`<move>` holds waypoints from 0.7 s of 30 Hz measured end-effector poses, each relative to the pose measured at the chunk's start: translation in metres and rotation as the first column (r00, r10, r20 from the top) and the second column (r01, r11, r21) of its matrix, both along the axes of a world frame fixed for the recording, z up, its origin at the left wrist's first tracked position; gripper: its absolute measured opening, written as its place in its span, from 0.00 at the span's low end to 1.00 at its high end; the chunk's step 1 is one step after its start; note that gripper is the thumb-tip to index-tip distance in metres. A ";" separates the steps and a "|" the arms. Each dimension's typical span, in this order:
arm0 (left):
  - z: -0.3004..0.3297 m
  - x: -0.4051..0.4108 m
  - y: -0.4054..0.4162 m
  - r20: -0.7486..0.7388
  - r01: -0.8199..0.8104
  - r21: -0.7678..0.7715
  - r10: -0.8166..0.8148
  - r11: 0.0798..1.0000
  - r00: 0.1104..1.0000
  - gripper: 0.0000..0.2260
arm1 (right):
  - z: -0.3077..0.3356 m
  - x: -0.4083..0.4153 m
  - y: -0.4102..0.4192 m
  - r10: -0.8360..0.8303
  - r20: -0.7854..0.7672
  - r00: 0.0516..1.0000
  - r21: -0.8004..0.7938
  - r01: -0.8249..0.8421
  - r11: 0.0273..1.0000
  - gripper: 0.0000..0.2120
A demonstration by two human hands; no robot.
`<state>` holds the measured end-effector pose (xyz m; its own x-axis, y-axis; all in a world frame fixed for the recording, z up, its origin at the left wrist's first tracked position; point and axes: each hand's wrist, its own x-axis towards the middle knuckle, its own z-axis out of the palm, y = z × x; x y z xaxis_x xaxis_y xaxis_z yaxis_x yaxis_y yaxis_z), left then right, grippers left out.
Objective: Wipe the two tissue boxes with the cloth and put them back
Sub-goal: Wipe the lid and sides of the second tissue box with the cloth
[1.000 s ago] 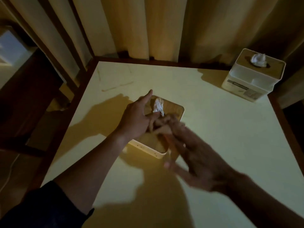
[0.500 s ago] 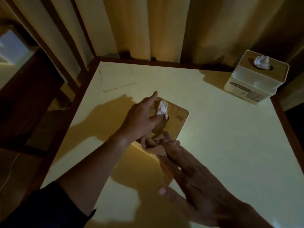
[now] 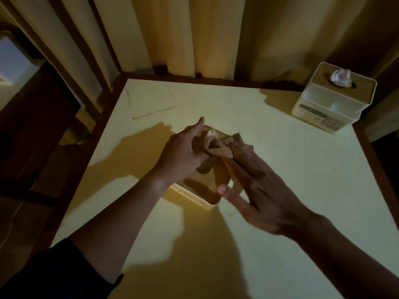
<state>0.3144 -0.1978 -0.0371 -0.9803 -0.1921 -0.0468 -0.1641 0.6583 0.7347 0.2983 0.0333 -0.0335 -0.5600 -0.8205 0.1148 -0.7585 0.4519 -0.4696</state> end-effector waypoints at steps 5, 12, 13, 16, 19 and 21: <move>-0.001 0.001 0.000 -0.018 0.008 0.013 -0.008 1.000 1.000 0.36 | 0.009 0.058 0.001 0.093 -0.081 0.992 0.038 -0.090 0.995 0.38; 0.000 -0.001 0.002 -0.013 0.028 0.004 -0.028 1.000 1.000 0.36 | -0.001 0.058 0.009 0.156 -0.150 0.976 -0.068 -0.167 0.984 0.33; 0.000 -0.001 0.002 -0.016 0.031 -0.001 -0.031 1.000 0.999 0.36 | -0.003 0.047 0.011 0.142 -0.148 0.979 -0.061 -0.153 0.986 0.31; 0.000 -0.001 0.000 -0.014 0.039 -0.001 -0.039 0.999 0.999 0.37 | -0.002 0.003 0.013 0.074 -0.130 0.989 -0.033 -0.079 0.996 0.31; 0.000 -0.004 -0.001 -0.019 0.062 -0.032 -0.063 0.998 0.998 0.37 | 0.004 -0.026 0.011 0.032 -0.098 0.995 -0.043 -0.037 0.998 0.32; 0.001 -0.012 -0.004 0.002 0.133 -0.117 -0.134 0.984 0.991 0.38 | 0.005 -0.022 0.011 -0.005 -0.089 0.996 0.004 0.005 1.000 0.36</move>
